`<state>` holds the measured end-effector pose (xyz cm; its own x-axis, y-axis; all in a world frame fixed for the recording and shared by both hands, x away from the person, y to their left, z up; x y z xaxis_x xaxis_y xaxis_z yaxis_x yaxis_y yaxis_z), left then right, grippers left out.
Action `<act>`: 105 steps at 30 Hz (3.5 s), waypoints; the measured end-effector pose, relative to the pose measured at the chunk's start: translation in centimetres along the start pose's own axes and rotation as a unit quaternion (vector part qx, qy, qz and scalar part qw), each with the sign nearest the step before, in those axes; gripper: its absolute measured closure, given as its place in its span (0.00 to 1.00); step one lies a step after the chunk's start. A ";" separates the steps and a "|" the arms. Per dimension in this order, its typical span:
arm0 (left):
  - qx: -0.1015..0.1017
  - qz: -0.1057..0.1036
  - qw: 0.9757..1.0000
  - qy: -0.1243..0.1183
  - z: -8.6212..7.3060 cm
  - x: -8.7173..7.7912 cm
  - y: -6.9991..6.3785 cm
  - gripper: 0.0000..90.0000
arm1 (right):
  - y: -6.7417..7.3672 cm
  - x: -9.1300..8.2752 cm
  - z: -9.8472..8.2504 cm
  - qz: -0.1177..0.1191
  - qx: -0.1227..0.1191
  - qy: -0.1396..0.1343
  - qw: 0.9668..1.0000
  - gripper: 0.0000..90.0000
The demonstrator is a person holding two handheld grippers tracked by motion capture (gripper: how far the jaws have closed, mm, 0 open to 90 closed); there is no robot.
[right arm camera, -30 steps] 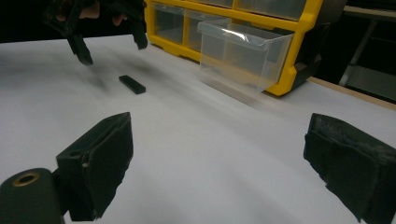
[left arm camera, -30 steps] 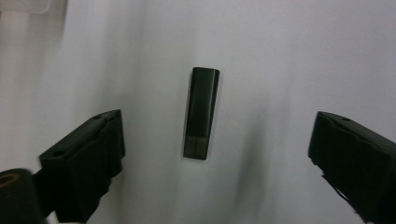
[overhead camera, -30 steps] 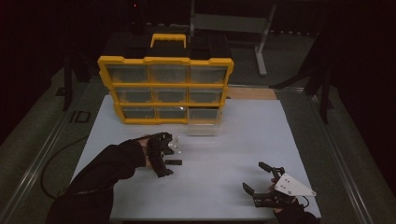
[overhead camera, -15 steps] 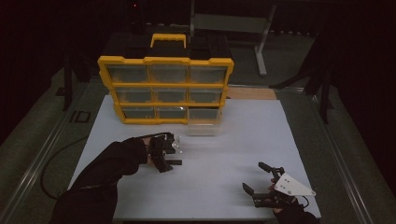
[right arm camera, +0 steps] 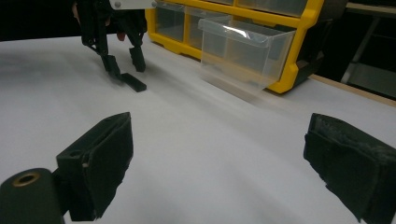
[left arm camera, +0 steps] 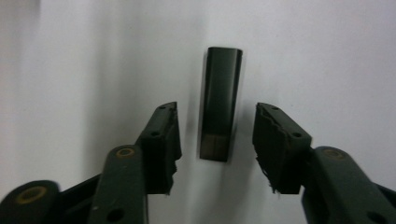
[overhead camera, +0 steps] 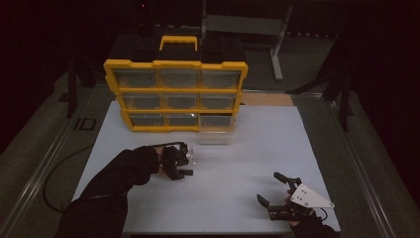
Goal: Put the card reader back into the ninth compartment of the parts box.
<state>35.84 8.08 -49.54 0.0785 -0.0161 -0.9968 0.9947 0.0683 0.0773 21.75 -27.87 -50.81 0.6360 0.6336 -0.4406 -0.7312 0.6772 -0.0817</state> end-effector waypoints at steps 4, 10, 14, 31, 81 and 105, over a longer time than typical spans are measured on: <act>0.008 0.002 1.000 0.007 0.2 0.2 0.1 0.64 | 0.0 0.0 0.0 0.003 0.000 0.004 1.000 0.09; 0.007 0.001 1.000 0.011 0.2 0.3 0.4 0.74 | 0.0 0.0 0.0 0.001 0.001 0.001 1.000 0.09; 0.012 -0.002 1.000 0.015 0.3 0.4 0.5 0.77 | 0.0 0.0 0.0 0.001 0.001 0.001 1.000 0.09; 0.010 -0.024 1.000 0.012 0.3 0.0 0.3 0.83 | 0.0 -0.1 0.0 0.000 0.003 -0.001 1.000 0.09; 0.012 -0.026 0.998 -0.053 4.1 -8.5 0.7 0.83 | 0.0 -0.1 0.0 0.000 0.005 -0.003 1.000 0.09; -0.029 -0.003 0.996 -0.088 5.2 -12.7 3.6 0.83 | 0.0 -0.1 0.0 -0.001 0.003 -0.003 1.000 0.09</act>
<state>38.80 3.35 -36.52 0.0887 -0.1916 -0.9775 0.9901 0.1243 0.0654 21.68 -27.89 -50.73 0.6391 0.6347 -0.4344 -0.7286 0.6806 -0.0773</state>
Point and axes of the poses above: each handheld gripper's, and its own axes: x roughly forward along the jaws, z roughly out of its top, y roughly to its left, the point moved 1 cm from there along x, roughly forward along the jaws, and after that the axes turned 11 degrees about y, right-handed, at the moved point
